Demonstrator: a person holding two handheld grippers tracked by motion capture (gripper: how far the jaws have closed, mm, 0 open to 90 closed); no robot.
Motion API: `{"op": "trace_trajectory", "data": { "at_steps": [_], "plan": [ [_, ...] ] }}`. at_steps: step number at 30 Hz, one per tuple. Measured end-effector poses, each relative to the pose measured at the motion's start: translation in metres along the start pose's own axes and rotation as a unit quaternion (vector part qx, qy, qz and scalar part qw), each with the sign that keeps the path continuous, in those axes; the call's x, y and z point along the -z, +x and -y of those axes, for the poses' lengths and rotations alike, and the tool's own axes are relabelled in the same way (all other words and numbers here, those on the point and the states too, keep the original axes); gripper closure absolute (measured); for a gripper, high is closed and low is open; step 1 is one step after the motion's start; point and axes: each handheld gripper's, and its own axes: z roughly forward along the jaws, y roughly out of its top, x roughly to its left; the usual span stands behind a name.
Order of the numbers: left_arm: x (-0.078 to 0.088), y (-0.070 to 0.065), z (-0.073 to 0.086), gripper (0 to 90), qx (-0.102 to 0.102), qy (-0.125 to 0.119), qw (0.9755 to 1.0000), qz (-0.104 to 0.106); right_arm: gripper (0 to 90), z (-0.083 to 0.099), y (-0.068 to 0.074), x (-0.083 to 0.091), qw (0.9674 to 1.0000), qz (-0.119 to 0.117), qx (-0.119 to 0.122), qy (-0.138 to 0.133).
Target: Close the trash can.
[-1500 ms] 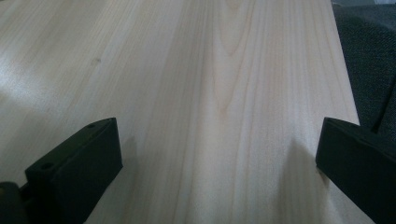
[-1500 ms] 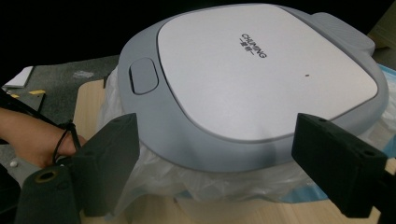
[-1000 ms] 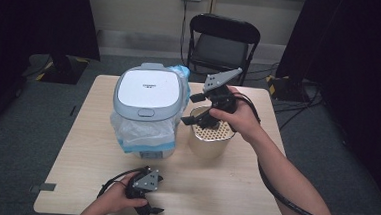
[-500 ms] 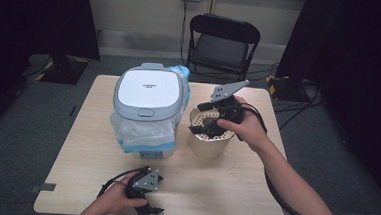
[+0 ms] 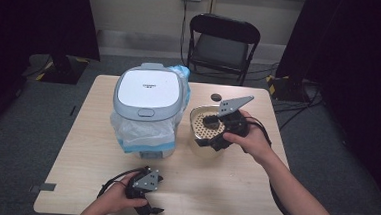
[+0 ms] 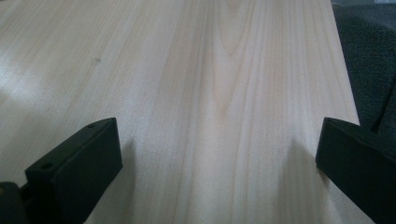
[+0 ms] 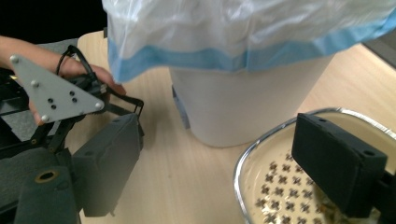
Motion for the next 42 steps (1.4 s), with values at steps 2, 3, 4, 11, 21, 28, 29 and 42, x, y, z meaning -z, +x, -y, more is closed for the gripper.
{"op": "trace_trajectory", "data": {
  "at_steps": [2,3,4,11,21,28,29,42],
  "plan": [
    [0.000,0.000,0.000,0.0,0.000,0.000,1.0000,0.000,14.5,0.005,0.001,-0.001,1.0000,-0.002,-0.002,0.002],
    [0.000,0.000,0.000,0.0,0.001,0.002,1.0000,0.000,14.5,0.007,0.001,-0.002,1.0000,-0.003,-0.004,0.003],
    [0.001,0.000,0.000,0.0,-0.001,0.007,1.0000,-0.001,14.5,0.009,0.002,-0.002,1.0000,-0.004,-0.005,0.003],
    [0.001,0.000,0.000,0.0,0.000,0.004,1.0000,-0.001,14.6,0.024,0.003,-0.005,0.9999,-0.004,-0.011,0.012],
    [0.000,0.000,0.000,0.0,0.001,0.000,1.0000,0.000,14.6,0.040,0.005,-0.004,0.9997,-0.006,-0.020,0.009],
    [0.000,0.000,0.000,0.0,0.001,0.000,1.0000,0.000,14.4,0.052,0.007,-0.004,0.9997,-0.005,-0.022,0.010],
    [0.000,0.000,0.000,0.0,0.001,0.000,1.0000,0.000,14.4,0.053,0.008,-0.004,0.9998,-0.003,-0.020,0.007],
    [0.000,0.000,0.000,0.0,0.001,0.000,1.0000,0.000,14.4,0.061,0.014,0.010,0.9998,-0.010,-0.020,0.000]
  ]
}}
